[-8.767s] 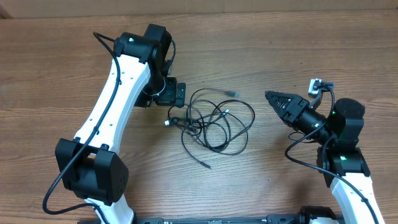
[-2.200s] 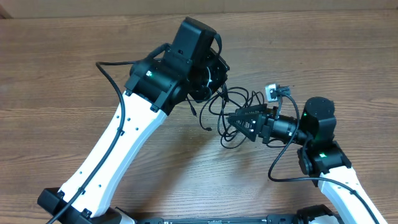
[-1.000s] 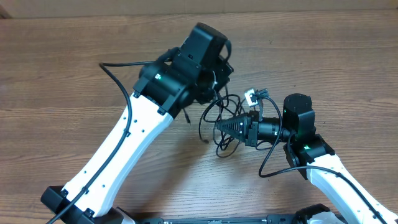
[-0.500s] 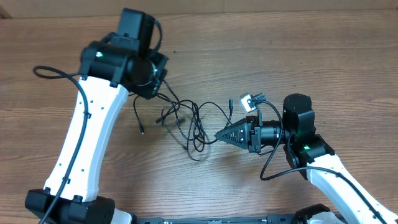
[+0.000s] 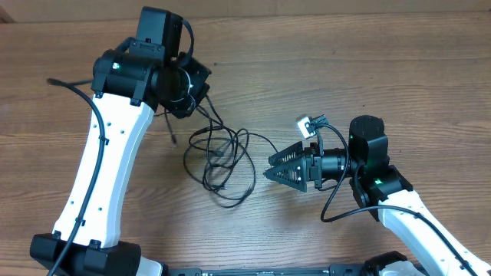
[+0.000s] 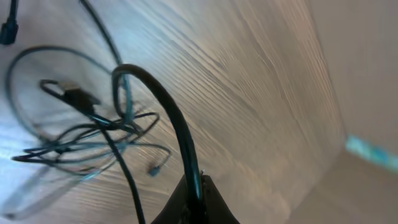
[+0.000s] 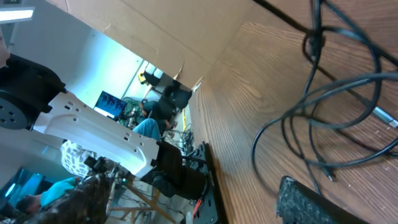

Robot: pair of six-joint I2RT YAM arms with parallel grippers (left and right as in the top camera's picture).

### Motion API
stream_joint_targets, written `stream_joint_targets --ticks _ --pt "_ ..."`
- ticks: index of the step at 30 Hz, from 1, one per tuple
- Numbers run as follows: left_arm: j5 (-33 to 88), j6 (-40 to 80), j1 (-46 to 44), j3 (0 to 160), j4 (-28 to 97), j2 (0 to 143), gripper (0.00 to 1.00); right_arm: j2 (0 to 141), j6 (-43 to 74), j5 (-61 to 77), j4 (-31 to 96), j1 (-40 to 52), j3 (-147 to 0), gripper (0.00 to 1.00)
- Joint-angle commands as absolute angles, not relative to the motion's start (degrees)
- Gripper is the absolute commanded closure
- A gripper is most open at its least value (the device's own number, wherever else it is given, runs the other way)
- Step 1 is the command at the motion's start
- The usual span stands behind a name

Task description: Untangle cables

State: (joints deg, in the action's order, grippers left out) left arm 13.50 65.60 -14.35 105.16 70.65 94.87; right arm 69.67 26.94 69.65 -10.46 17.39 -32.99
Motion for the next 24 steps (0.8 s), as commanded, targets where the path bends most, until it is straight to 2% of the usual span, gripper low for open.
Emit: stream_joint_targets --ticks 1,9,17,24 --pt "22.9 51.6 -14.3 106.8 67.6 95.1 0.96 69.7 26.7 69.9 -10.6 17.7 -33.8 0.15" --pt "32.9 38.7 -14.3 111.0 66.0 95.0 0.96 69.7 26.7 67.4 -10.7 17.7 -33.8 0.11" --pt "32.4 31.2 -14.3 120.9 71.5 94.9 0.96 69.7 27.0 65.9 -14.6 17.6 -33.8 0.05" --pt "32.4 28.9 -14.3 126.8 75.6 94.8 0.96 69.7 31.7 63.3 -20.9 17.6 -33.8 0.0"
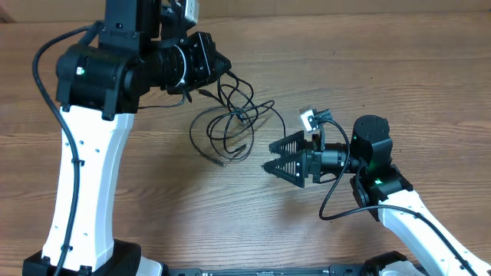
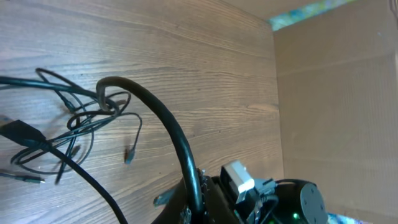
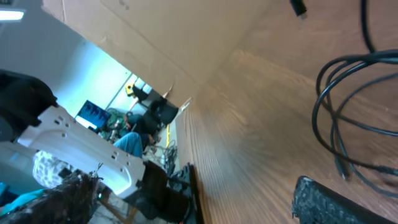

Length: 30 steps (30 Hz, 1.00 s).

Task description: Untangle cables

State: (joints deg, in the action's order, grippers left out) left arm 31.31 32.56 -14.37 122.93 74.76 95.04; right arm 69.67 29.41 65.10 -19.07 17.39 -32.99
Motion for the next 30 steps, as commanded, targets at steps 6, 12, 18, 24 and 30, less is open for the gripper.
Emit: stream_joint_targets --ticks 6,12,18,24,30 --pt "32.8 27.3 -14.3 130.8 78.5 93.3 0.96 69.7 31.7 61.6 -24.4 17.6 -33.8 0.0" --pt "35.2 24.8 -15.8 131.1 79.2 90.9 0.96 69.7 31.7 57.8 -28.4 17.6 -33.8 0.0" --pt "35.6 19.2 -20.0 131.1 81.3 90.5 0.96 69.7 31.7 53.6 -33.9 17.6 -33.8 0.01" --pt "35.3 4.2 -24.4 131.0 87.1 90.6 0.96 69.7 31.7 49.6 -38.1 17.6 -33.8 0.1" --pt "27.7 -1.3 -26.7 131.0 93.9 90.6 0.96 69.7 32.4 46.0 -38.5 17.6 -33.8 0.15"
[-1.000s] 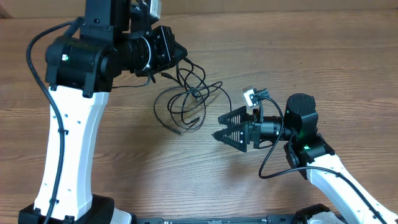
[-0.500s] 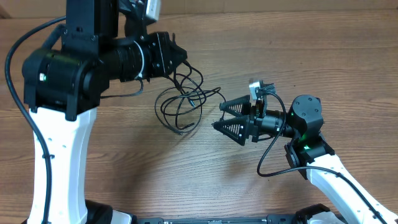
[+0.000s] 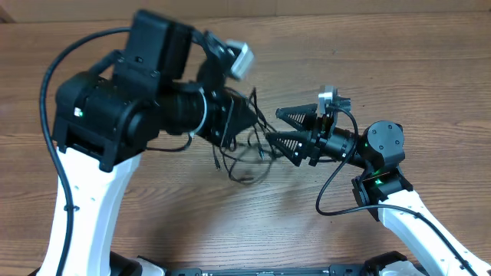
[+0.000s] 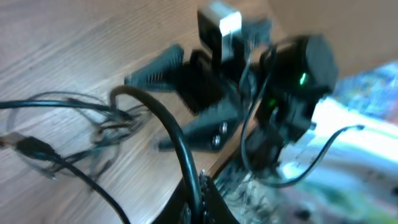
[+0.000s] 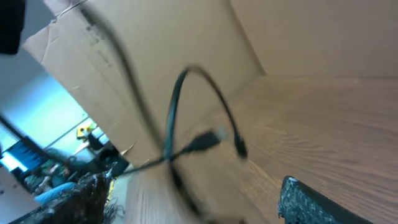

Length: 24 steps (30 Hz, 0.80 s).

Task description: Untangle cables

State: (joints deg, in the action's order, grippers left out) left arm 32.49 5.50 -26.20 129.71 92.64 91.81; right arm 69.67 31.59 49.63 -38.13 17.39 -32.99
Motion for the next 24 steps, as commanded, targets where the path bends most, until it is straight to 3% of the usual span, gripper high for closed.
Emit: stream_joint_targets --ticks 1,9,16,24 --pt "26.7 -1.4 -26.7 131.0 94.6 90.6 0.96 69.7 33.5 45.3 -38.5 17.6 -33.8 0.15" --pt "27.1 -2.8 -26.7 131.0 95.5 90.6 0.96 69.7 40.2 42.9 -38.9 17.6 -33.8 0.15" --pt "27.8 -2.9 -28.3 131.0 94.0 90.7 0.96 69.7 49.2 43.1 -38.8 17.7 -33.8 0.23" --pt "24.1 -7.7 -34.4 131.0 93.3 92.1 0.96 69.7 57.5 46.5 -38.8 17.7 -33.8 0.18"
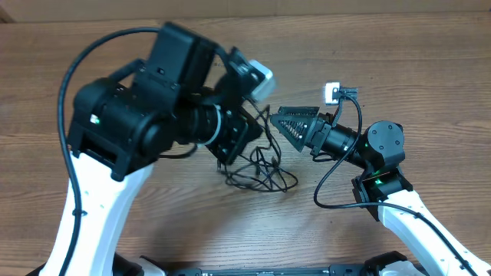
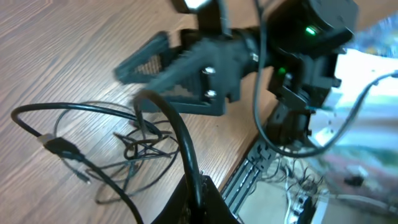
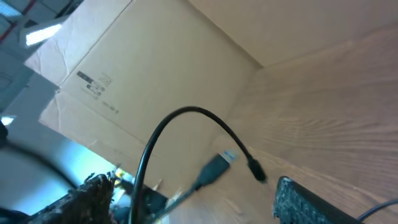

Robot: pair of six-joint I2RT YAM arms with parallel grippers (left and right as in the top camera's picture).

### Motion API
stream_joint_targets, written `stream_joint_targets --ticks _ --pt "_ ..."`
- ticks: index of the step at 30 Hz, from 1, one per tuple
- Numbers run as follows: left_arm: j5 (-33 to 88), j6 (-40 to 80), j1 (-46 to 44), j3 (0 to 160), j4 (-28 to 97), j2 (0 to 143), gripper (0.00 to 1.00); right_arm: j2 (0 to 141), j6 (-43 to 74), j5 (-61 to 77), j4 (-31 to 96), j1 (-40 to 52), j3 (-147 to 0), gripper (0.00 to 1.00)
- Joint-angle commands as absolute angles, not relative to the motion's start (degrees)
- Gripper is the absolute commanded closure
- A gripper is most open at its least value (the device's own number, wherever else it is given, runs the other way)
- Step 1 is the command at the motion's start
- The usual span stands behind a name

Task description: Untangle cables

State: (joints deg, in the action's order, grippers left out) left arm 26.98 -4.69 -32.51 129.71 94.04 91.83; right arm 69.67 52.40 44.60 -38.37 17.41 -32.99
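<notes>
Several thin black cables hang and lie in a tangle [image 1: 257, 167] at mid-table. The same tangle [image 2: 118, 146] shows in the left wrist view. My left gripper [image 2: 198, 194] is shut on a thicker black cable [image 2: 177, 134] that arches up from its jaws, and it is held high above the table. In the overhead view its fingers are hidden under the left wrist [image 1: 207, 123]. Just right of the tangle, my right gripper [image 1: 282, 119] points left. Its fingers [image 3: 295, 199] stand wide open. A cable loop and a USB plug [image 3: 217, 165] dangle between them, untouched.
Cardboard walls [image 3: 186, 68] stand behind the wooden table [image 1: 430, 77]. The left arm's large black body covers much of the table's middle-left. The right arm's own cable [image 1: 330, 184] loops beside its wrist.
The left arm shifted slightly right and the tangle now hangs lower, toward the table's front. The right gripper, still open, has turned so its fingers overlap in the overhead view.
At first the left gripper held the thick cable low at the back left, with the tangle flat on the table and the right gripper open beside it. Later the tangle was lifted and drawn together. Now it dangles from the raised left arm in front of the open right gripper.
</notes>
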Motion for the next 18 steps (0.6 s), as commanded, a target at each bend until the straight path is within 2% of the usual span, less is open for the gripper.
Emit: stream_joint_targets --ticks 1,9,13,18 --pt "22.8 -7.7 -34.9 131.0 93.1 92.3 0.96 69.7 58.0 47.3 -38.8 17.7 -33.8 0.18" --pt "21.4 -7.1 -35.7 131.0 92.3 96.5 0.96 69.7 58.7 53.6 -38.8 17.7 -33.8 0.2" --pt "21.9 -4.7 -35.7 131.0 91.1 97.7 0.96 69.7 58.5 54.2 -38.6 17.7 -33.8 0.32" --pt "25.4 -4.7 -35.7 131.0 89.3 97.7 0.96 69.7 58.5 54.2 -37.4 17.7 -33.8 0.33"
